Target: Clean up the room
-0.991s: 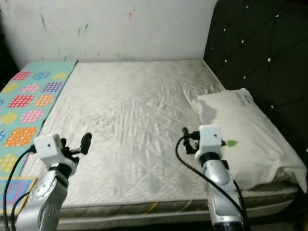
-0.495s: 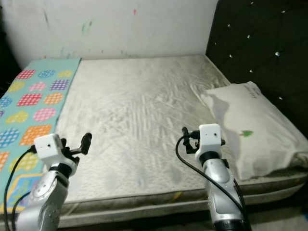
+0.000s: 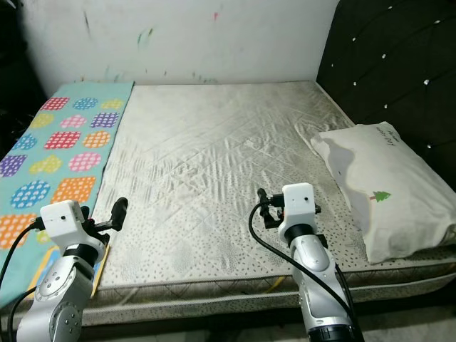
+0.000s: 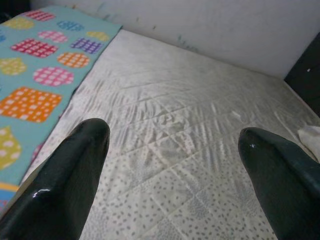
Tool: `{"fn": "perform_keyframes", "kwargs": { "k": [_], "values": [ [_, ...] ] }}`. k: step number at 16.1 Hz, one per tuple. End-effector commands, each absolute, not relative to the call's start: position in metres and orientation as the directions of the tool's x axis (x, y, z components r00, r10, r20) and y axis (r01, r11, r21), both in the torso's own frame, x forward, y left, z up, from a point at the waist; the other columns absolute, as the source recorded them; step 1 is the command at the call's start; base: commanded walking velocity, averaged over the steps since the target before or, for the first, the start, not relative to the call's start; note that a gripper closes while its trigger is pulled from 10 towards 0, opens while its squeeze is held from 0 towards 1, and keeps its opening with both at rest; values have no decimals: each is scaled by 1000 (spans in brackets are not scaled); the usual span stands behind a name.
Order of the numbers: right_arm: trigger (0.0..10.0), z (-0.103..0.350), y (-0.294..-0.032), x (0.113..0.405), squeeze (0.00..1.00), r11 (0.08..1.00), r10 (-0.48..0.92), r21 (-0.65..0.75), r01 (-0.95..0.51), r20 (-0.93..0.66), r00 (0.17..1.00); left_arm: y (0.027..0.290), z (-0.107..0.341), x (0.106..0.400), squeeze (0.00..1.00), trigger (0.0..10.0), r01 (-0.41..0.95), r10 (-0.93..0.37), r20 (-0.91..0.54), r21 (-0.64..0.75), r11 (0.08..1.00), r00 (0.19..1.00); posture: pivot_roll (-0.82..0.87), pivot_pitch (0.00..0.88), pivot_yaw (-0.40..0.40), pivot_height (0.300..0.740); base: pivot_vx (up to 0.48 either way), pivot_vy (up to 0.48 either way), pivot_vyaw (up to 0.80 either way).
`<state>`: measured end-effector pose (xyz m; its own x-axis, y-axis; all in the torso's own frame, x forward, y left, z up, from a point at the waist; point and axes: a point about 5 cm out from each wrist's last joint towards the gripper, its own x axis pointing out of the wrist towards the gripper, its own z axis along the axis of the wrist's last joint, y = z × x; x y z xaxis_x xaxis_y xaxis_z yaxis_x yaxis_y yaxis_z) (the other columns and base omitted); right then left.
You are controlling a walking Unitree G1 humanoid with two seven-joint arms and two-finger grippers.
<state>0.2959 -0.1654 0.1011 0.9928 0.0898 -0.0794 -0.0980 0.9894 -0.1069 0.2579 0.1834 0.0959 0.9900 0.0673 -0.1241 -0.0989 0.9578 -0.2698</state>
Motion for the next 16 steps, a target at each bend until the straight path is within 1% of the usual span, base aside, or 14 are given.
{"fn": "perform_keyframes", "kwargs": {
  "k": [1,2,9,12,16],
  "values": [
    [10000,104,-164,297,0,988,96,-113,-103,-66,993,184,98,259,0,10000,-101,71,-117,-276,956,991,-87,0,10,740,0,0,444],
    [10000,104,-164,297,0,988,96,-113,-103,-66,993,184,98,259,0,10000,-102,72,-117,-276,956,990,-87,0,10,740,0,0,419],
    [10000,103,-164,297,0,989,94,-108,-101,-70,993,185,97,259,0,10000,-108,76,-120,-285,952,990,-90,0,9,740,0,0,0],
    [10000,103,-164,298,0,989,94,-106,-102,-72,993,185,97,260,0,10000,-109,76,-122,-285,952,990,-90,0,10,740,0,276,0],
    [10000,102,-164,298,0,990,95,-102,-102,-75,993,185,97,260,0,10000,-109,77,-122,-284,952,990,-91,0,11,740,0,371,0]
  ]
}}
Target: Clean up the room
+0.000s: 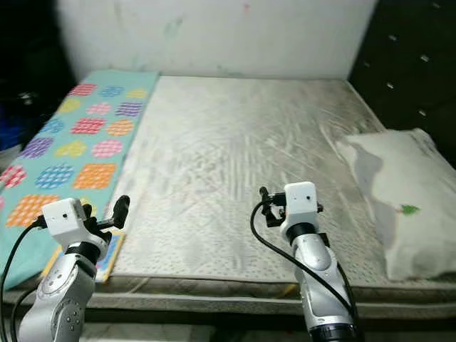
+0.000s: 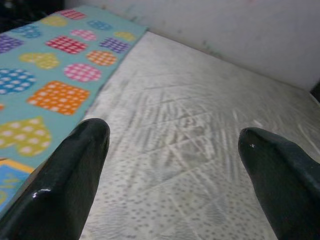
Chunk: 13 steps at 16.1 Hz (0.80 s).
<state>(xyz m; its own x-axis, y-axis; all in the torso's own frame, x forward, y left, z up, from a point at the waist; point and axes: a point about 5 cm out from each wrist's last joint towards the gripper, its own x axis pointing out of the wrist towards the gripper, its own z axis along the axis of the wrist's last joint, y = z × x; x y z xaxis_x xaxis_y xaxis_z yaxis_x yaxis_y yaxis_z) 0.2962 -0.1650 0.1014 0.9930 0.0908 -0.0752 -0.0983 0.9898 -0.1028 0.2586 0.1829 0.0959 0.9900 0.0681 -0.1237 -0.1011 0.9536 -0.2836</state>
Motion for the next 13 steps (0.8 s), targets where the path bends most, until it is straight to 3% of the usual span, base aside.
{"fn": "perform_keyframes", "kwargs": {
  "k": [1,13],
  "values": [
    [10000,102,-164,298,0,990,95,-102,-102,-75,993,185,97,260,0,10000,-109,77,-122,-284,953,990,-90,0,11,740,0,405,0],
    [10000,101,-164,299,0,989,98,-100,-106,-82,992,185,97,262,0,10000,-110,78,-121,-282,953,990,-91,0,11,740,0,406,0]
  ]
}}
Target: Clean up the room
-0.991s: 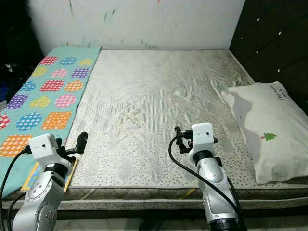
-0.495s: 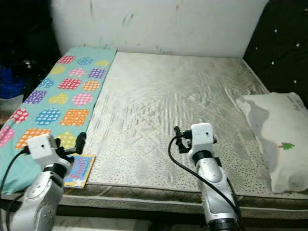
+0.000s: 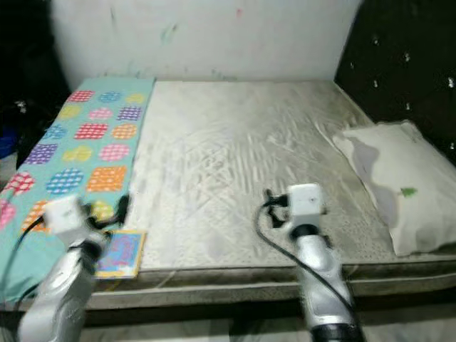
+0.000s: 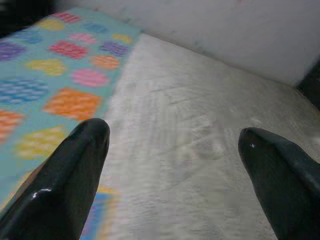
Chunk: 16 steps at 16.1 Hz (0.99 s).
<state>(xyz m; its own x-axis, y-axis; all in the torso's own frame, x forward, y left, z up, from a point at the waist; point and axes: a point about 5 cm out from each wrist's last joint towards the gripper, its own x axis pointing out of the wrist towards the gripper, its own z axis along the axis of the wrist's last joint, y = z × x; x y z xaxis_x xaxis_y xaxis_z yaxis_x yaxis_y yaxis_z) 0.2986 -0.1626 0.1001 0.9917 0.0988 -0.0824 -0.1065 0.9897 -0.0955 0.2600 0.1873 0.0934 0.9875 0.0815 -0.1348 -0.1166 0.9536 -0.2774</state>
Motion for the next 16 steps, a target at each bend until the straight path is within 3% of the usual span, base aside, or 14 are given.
{"fn": "perform_keyframes", "kwargs": {
  "k": [1,4,16],
  "values": [
    [10000,101,-164,299,0,989,100,-101,-109,-83,991,184,98,262,0,10000,-96,68,-109,-275,957,992,-92,0,10,740,0,0,0],
    [10000,101,-163,300,0,989,103,-102,-112,-85,991,183,100,262,0,10000,-77,53,-89,-296,952,995,-94,0,12,740,254,0,0],
    [10000,99,-162,299,0,988,114,-95,-122,-87,990,182,99,261,0,10000,-65,41,-89,-294,954,995,-92,0,14,740,468,0,0]
  ]
}}
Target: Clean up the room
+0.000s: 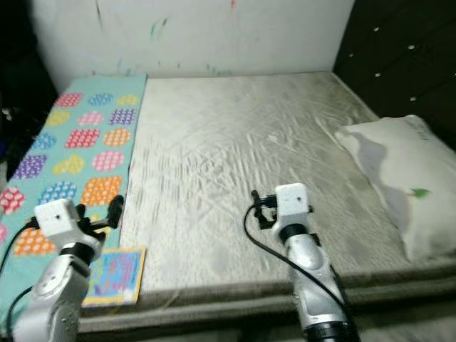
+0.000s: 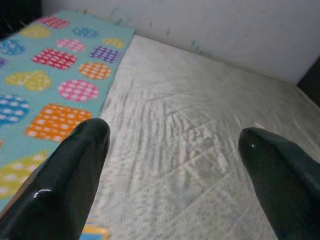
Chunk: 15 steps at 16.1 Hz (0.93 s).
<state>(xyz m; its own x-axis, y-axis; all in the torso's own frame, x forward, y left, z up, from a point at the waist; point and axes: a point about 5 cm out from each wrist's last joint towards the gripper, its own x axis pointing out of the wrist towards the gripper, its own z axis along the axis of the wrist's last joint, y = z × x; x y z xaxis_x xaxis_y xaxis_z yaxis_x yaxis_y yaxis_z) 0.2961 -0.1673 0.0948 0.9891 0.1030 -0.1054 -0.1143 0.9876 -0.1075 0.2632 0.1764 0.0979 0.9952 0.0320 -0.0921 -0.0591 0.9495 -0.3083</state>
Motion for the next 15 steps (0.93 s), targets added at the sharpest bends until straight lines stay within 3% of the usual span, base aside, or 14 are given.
{"fn": "perform_keyframes", "kwargs": {
  "k": [1,15],
  "values": [
    [10000,99,-162,299,0,988,113,-94,-122,-87,990,182,98,261,0,10000,-66,41,-90,-294,954,995,-92,0,14,740,480,0,0],
    [10000,100,-161,299,0,988,117,-93,-124,-81,990,187,95,261,0,10000,-114,79,-117,-329,937,990,-90,0,13,740,33,0,0]
  ]
}}
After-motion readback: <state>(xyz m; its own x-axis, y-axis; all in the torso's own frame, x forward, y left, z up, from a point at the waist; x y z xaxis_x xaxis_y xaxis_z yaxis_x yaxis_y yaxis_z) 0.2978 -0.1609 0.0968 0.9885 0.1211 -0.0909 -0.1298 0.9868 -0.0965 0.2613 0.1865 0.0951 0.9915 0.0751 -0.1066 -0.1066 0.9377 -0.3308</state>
